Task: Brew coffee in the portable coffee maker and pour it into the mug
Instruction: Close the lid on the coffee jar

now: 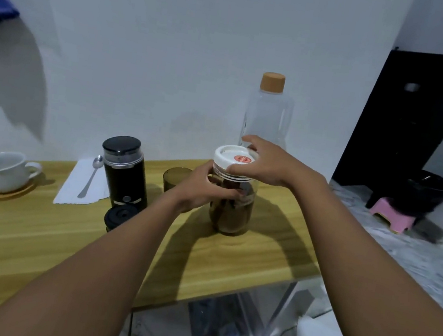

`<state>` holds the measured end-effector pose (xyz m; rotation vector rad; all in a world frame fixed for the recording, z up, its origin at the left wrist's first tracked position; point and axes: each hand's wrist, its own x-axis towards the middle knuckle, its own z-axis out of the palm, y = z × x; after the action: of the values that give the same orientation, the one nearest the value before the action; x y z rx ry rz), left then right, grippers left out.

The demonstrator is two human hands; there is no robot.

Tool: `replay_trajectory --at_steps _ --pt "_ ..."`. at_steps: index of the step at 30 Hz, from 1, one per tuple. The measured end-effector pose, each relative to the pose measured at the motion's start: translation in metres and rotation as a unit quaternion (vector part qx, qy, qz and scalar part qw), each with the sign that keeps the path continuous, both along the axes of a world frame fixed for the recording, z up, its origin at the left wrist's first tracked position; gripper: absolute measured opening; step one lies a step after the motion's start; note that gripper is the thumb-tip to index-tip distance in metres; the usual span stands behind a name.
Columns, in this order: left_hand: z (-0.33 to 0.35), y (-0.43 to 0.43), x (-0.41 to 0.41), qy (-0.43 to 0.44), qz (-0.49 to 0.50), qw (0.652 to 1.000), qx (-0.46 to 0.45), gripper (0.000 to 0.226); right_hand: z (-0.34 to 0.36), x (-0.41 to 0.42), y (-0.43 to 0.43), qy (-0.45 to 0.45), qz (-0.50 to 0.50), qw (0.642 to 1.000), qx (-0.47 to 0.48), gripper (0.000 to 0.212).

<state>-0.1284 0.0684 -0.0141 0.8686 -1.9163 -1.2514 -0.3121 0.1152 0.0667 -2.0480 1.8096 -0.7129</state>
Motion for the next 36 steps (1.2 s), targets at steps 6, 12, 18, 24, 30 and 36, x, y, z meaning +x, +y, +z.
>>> replay_trajectory --at_steps 6,12,18,24,30,36 --pt "-0.001 0.000 0.000 0.002 0.009 1.000 -0.006 0.076 0.003 0.005 0.000 0.049 -0.006 0.999 -0.012 0.102" --pt "-0.002 -0.002 -0.001 -0.006 0.015 1.000 -0.011 0.076 0.004 0.015 0.008 0.104 -0.079 0.991 -0.004 0.114" --pt "-0.002 0.002 -0.001 -0.005 0.022 1.000 -0.013 0.079 0.001 0.004 0.012 -0.064 0.018 0.997 0.032 0.097" --pt "-0.003 0.003 -0.001 -0.002 0.025 1.000 -0.015 0.073 -0.021 0.015 0.017 -0.037 -0.068 0.994 -0.071 0.107" --pt "-0.003 0.004 -0.001 0.011 0.022 1.000 -0.005 0.073 -0.031 -0.004 0.025 -0.201 0.006 0.979 -0.041 0.099" --pt "-0.002 0.005 -0.001 0.011 0.019 1.000 -0.003 0.083 -0.038 0.003 0.023 -0.201 -0.019 0.979 -0.040 0.110"
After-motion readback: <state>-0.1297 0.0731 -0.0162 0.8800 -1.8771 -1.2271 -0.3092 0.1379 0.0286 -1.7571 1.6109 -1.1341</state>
